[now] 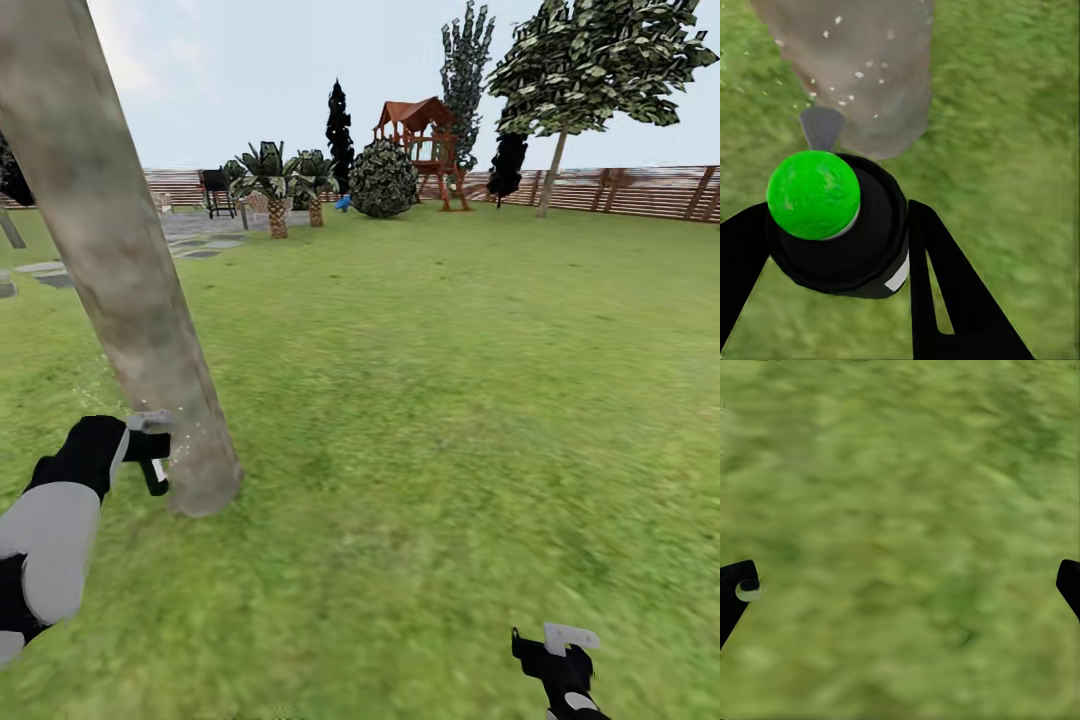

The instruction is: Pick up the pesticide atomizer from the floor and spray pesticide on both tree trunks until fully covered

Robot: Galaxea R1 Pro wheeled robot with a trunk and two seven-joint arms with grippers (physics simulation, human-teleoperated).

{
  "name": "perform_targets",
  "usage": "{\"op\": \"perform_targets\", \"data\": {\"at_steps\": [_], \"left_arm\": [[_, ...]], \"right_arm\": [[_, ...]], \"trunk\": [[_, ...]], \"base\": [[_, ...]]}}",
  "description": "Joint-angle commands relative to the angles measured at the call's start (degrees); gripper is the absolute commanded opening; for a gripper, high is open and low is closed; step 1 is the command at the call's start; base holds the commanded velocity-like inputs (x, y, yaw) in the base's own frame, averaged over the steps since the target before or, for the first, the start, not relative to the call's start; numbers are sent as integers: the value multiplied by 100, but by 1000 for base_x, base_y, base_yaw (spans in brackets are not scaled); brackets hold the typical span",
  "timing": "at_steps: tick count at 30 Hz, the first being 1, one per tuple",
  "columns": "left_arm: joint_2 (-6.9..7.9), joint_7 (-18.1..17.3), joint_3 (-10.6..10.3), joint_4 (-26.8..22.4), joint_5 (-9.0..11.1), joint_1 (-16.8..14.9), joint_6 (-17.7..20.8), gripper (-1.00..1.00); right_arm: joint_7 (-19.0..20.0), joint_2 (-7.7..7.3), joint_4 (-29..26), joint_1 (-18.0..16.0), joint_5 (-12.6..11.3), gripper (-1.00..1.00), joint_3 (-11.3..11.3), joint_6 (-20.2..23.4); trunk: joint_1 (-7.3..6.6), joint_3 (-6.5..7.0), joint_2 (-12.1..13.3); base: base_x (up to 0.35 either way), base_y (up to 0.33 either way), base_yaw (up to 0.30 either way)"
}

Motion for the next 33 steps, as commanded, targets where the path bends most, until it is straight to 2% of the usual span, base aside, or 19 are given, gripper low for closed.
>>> {"op": "perform_targets", "data": {"at_steps": [1,3,6,7,9,13,15,22,24,26,29,30,33], "left_arm": [[12,-51,18,-7,-84,-62,32,-100],[105,-47,10,-52,-96,-109,54,-100],[347,-54,43,-193,-84,-79,59,-100],[365,-52,28,-202,-86,-62,59,-100],[327,-47,2,-216,-98,-31,60,-100],[38,-46,-4,-224,-108,-67,67,-100],[-10,-46,2,-225,-107,-85,68,-100],[90,-12,5,-248,-136,-10,37,-100],[214,16,39,-241,-139,15,7,-100],[274,11,52,-199,-109,54,-20,-100],[182,-46,42,-149,-75,307,-67,-100],[154,-62,50,-143,-18,608,-185,-100],[116,-56,54,-140,20,672,-519,-100]], "right_arm": [[-22,0,8,-4,61,100,-34,-16],[-21,0,7,-4,61,100,-34,-16],[-21,0,8,-4,62,100,-34,-16],[-20,0,8,-4,61,100,-34,-16],[-21,-1,8,-4,61,100,-34,-16],[-17,0,5,-4,61,100,-34,-16],[-17,0,5,-4,61,100,-34,-16],[-17,0,8,-4,68,100,-34,-16],[-17,0,8,-4,69,100,-34,-16],[-17,0,8,-4,69,100,-34,-16],[-17,0,8,-4,70,100,-34,-16],[-17,7,8,-4,70,100,-34,-16],[-17,7,8,-4,70,100,-34,-16]], "trunk": [[-1,-6,-2],[-1,-6,-2],[-1,-6,-2],[-1,-6,-2],[-1,-6,-2],[-1,-6,-2],[-1,-6,-2],[-1,-6,-2],[-1,-6,-2],[-1,-6,-2],[-1,-6,-2],[-1,-6,-2],[-1,-6,-2]], "base": [[0,0,235],[0,0,262],[0,0,223],[0,0,94],[0,0,29],[46,-35,5],[198,-162,1],[88,-56,0],[2,-1,0],[0,0,0],[0,0,0],[0,0,0],[0,0,0]]}}
